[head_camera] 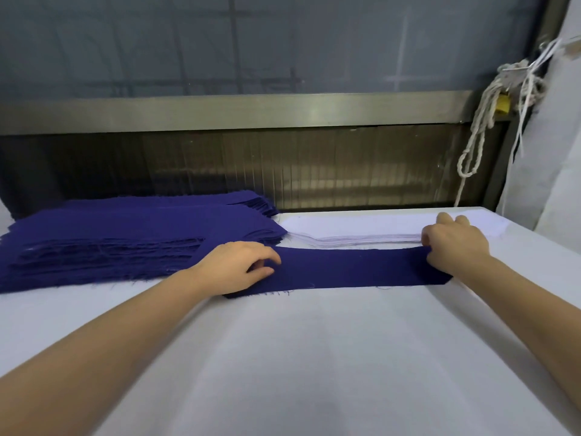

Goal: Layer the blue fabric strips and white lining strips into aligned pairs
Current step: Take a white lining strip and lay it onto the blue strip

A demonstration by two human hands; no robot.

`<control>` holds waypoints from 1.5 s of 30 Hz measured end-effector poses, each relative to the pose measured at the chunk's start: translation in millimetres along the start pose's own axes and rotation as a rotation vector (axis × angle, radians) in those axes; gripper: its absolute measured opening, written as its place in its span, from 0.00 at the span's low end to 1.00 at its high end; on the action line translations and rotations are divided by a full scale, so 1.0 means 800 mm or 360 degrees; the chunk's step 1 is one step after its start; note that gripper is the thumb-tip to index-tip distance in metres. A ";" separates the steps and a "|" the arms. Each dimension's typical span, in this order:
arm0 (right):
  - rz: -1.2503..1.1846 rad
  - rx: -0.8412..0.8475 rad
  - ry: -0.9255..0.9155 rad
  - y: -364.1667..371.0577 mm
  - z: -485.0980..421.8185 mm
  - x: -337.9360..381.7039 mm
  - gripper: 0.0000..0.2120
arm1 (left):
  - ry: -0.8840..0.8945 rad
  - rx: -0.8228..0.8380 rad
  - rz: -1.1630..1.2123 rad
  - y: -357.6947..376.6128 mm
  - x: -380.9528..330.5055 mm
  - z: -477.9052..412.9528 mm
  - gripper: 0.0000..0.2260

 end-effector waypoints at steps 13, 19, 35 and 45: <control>-0.0579 0.0100 -0.0245 0.020 0.006 0.041 0.25 | 0.0009 0.0056 -0.0136 0.018 -0.005 0.008 0.17; -0.0510 0.0146 -0.0152 0.021 0.008 0.032 0.23 | -0.0018 0.0084 -0.0191 0.021 -0.011 0.004 0.19; -0.0518 -0.0210 -0.0579 -0.023 -0.024 0.123 0.18 | -0.0066 0.0062 -0.0211 0.031 -0.032 -0.029 0.16; -0.0506 -0.0354 -0.0717 -0.039 -0.056 0.179 0.11 | 0.0004 0.0116 -0.0187 0.035 -0.036 -0.038 0.16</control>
Point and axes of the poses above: each hand's wrist, its own z-axis away from the middle knuckle, its own y-axis out of the palm, x = y × z, the point moved 8 cm from there along -z, towards the middle knuckle, and after that the axes turned 11 degrees about -y, right-handed, at the moved point
